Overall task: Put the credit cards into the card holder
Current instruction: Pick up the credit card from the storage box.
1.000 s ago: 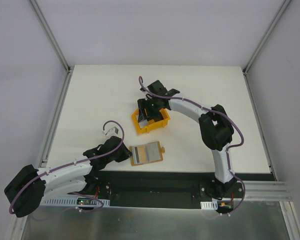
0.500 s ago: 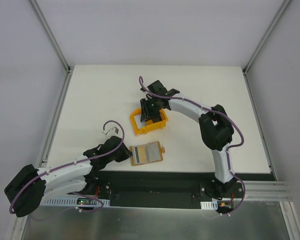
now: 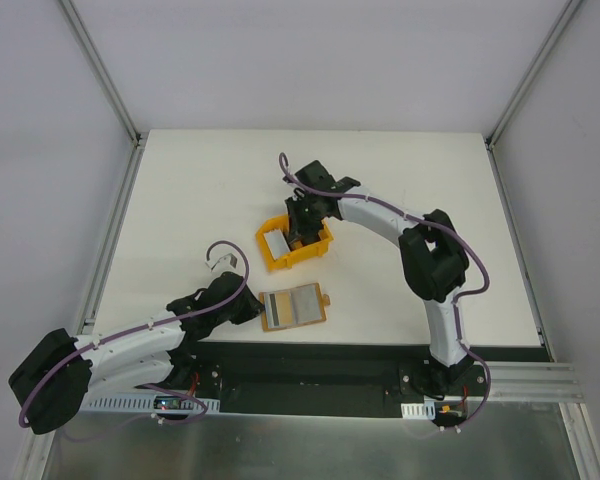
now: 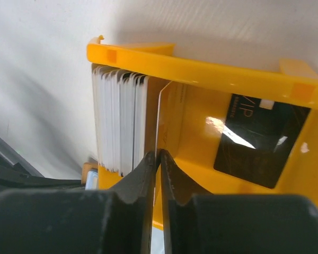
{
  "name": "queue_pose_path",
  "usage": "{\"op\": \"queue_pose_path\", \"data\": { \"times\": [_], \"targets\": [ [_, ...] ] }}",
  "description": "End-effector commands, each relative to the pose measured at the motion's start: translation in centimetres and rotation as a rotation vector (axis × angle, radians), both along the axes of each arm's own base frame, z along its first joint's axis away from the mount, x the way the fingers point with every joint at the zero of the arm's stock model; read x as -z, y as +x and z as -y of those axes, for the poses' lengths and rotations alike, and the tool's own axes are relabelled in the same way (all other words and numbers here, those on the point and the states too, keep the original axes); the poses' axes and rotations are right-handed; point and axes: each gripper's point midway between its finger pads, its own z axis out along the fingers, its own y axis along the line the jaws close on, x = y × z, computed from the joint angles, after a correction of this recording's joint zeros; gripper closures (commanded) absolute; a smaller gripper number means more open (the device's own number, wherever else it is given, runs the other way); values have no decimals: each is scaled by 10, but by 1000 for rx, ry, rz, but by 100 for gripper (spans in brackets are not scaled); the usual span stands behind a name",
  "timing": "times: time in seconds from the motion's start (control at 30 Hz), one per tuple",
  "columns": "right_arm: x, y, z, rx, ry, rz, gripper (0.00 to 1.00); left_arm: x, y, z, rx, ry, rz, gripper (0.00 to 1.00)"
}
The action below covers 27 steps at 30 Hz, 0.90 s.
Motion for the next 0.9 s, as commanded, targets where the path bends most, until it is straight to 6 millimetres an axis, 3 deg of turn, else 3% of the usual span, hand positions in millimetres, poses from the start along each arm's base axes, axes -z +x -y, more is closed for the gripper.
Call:
{"op": "queue_pose_path", "data": {
  "times": [0.0,0.1,0.27,0.53,0.77,0.87],
  "targets": [
    [-42,8,4,14,15,94,94,-9,4,4,16,-13,22,100],
    [-44,15,10,35,-16,130,100,-9,4,3,14,-16,23,100],
    [-58,24,21,57,-51,213,99,-10,3,3,17,-27,31,100],
    [-100,24,35,98,3,324,100,-16,2,7,39,-46,43,100],
    [-126,-11,47,155,136,340,100,-24,0,12,61,-77,47,100],
    [-122,-38,55,190,182,342,100,-31,1,16,72,-96,62,100]
  ]
}}
